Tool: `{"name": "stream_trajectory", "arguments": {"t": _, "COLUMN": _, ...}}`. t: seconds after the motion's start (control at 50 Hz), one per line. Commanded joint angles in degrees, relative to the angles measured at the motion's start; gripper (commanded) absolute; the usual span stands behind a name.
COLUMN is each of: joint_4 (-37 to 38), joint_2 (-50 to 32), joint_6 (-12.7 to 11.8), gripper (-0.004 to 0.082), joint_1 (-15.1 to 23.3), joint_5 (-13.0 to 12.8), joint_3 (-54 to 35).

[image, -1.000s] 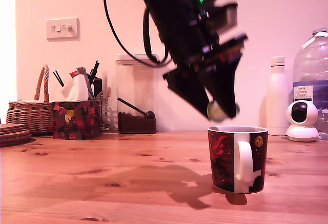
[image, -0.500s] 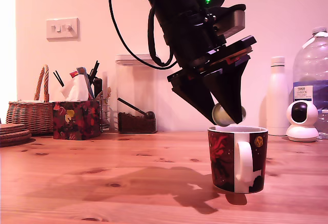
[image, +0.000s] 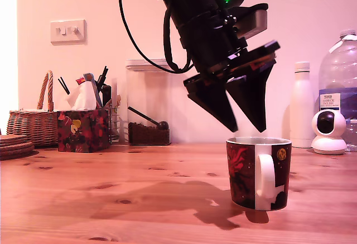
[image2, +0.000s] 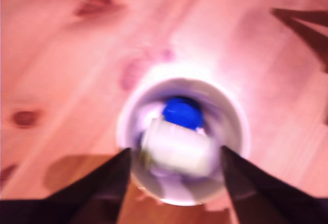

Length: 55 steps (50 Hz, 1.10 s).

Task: Pick up the coffee capsules from the table one by one and drop them inside the nearest coffee cup

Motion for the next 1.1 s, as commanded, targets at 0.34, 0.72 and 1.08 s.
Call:
{"name": "stream_trajectory", "arguments": {"t": 0.34, "joint_4": 1.46, "joint_2": 0.63, "joint_6": -0.61, "gripper": 0.0737, "joint_1": -0.57, "joint_5": -0.11, "joint_3": 0.98}}
{"name": "stream_trajectory", "arguments": {"t": 0.72, "joint_4": 4.76, "joint_2": -8.87, "joint_6": -0.46, "gripper": -0.0018, "joint_1": 1.49, "joint_5": 0.61, "joint_3": 0.98}}
{"name": "stream_trajectory", "arguments": {"t": 1.08, "joint_4": 12.50, "joint_2": -14.88, "joint_6": -0.61, "gripper": -0.0019, "joint_1": 6.40, "joint_5": 5.33, "joint_3": -0.02}}
